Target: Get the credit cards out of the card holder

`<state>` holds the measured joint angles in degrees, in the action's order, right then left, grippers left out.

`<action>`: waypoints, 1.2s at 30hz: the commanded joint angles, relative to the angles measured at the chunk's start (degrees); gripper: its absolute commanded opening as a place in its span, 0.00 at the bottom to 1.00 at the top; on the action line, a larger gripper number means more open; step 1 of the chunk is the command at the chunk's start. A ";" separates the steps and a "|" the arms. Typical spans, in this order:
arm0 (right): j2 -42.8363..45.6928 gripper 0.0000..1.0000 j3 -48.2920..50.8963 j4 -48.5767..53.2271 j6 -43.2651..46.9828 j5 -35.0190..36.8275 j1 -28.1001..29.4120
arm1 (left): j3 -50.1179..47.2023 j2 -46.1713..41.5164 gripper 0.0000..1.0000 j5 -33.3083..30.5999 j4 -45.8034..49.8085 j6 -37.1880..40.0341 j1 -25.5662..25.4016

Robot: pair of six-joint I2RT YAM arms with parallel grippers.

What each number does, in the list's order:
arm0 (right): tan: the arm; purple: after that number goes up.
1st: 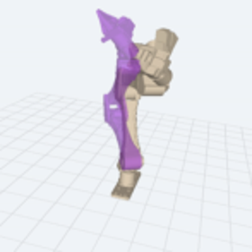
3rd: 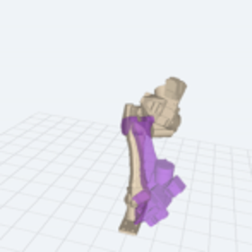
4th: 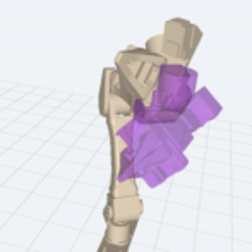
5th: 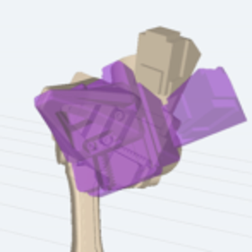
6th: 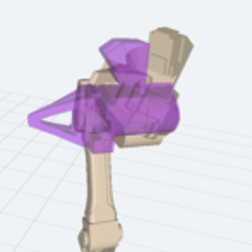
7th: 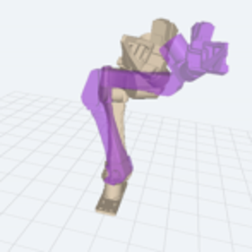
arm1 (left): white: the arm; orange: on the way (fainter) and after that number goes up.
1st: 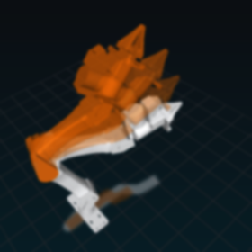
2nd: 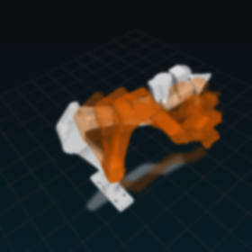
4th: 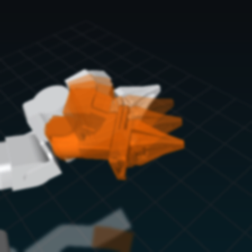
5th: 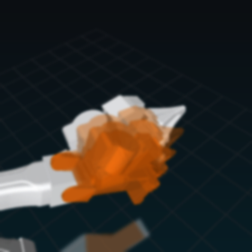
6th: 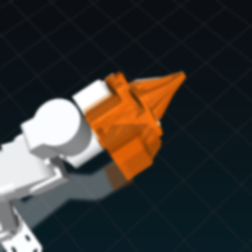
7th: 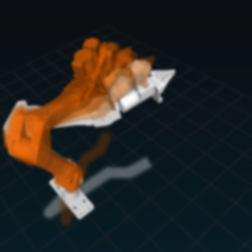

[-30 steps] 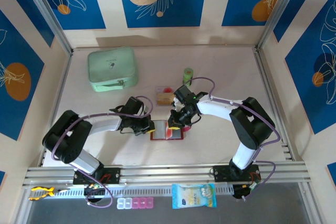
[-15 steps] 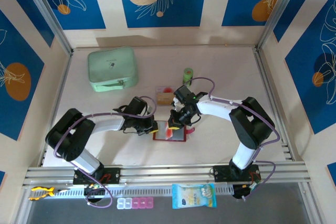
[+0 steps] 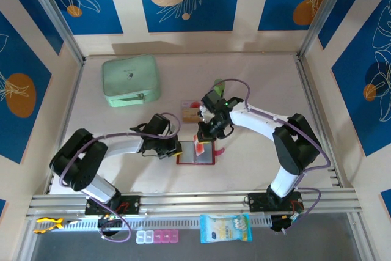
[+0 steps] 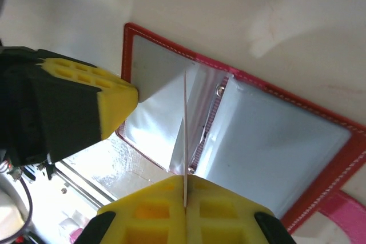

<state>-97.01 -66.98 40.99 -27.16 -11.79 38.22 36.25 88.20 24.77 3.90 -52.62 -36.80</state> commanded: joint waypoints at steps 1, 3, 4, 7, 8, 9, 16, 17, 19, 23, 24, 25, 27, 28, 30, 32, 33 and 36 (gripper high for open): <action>0.65 0.04 -4.63 7.70 12.68 2.05 -0.16 | -1.89 -1.22 0.04 -2.63 3.90 -0.28 0.55; -0.13 0.02 -7.36 10.17 18.63 5.26 -0.19 | -2.39 -1.62 0.05 -2.78 3.75 -0.54 0.67; -0.62 0.02 -8.65 10.97 21.60 6.71 -0.53 | -2.58 -1.81 0.06 -2.80 3.66 -0.64 0.67; -2.63 0.01 -12.57 12.54 31.28 6.79 -1.97 | -3.08 -2.22 0.07 -2.46 2.74 -1.12 0.70; -3.27 0.00 -13.67 13.02 35.12 7.60 -2.18 | -3.19 -2.42 0.08 -2.28 2.33 -1.33 0.74; -3.88 0.00 -14.87 13.48 38.40 8.91 -2.22 | -3.20 -2.55 0.09 -2.19 2.00 -1.47 0.67; -8.74 0.00 -26.72 17.97 58.32 14.55 -3.15 | -2.76 -4.81 0.16 -2.19 1.12 -1.80 1.14; -9.47 0.00 -28.44 18.43 60.67 15.14 -3.29 | -2.69 -5.32 0.17 -2.19 1.32 -1.74 1.41; -11.09 0.00 -31.91 19.49 64.11 15.01 -3.88 | -2.55 -6.38 0.17 -2.10 1.60 -1.35 1.89; -16.61 0.00 -40.98 23.52 69.43 15.68 -5.11 | -2.59 -8.85 0.18 -2.43 3.37 -0.66 3.22; -17.84 0.00 -43.08 24.51 70.47 15.77 -5.28 | -2.54 -9.52 0.19 -2.53 3.91 -0.55 3.61; -19.45 0.00 -45.21 25.41 71.72 15.92 -5.38 | -2.67 -10.26 0.19 -2.70 4.53 -0.30 4.04; -22.12 0.00 -48.91 27.02 73.76 15.68 -5.50 | -3.00 -11.55 0.20 -2.91 5.47 0.05 4.99; -23.33 0.00 -50.73 27.65 74.47 15.52 -5.63 | -3.16 -12.34 0.21 -2.97 6.05 0.26 5.58; -25.63 0.00 -53.97 28.80 75.61 15.14 -5.91 | -3.50 -13.44 0.22 -3.07 7.09 0.60 6.60; -27.83 0.00 -57.03 29.66 76.25 15.55 -6.21 | -3.98 -14.72 0.23 -2.98 7.82 0.78 7.58; -28.78 0.00 -58.25 30.03 76.54 15.57 -6.30 | -4.20 -15.24 0.23 -2.93 8.18 0.88 7.98; -31.29 0.00 -60.81 30.81 77.23 15.36 -6.40 | -4.80 -16.89 0.24 -2.97 9.55 1.29 8.96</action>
<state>-126.69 -125.10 68.27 47.35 4.38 31.99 32.53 73.03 22.35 10.11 -52.80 -28.88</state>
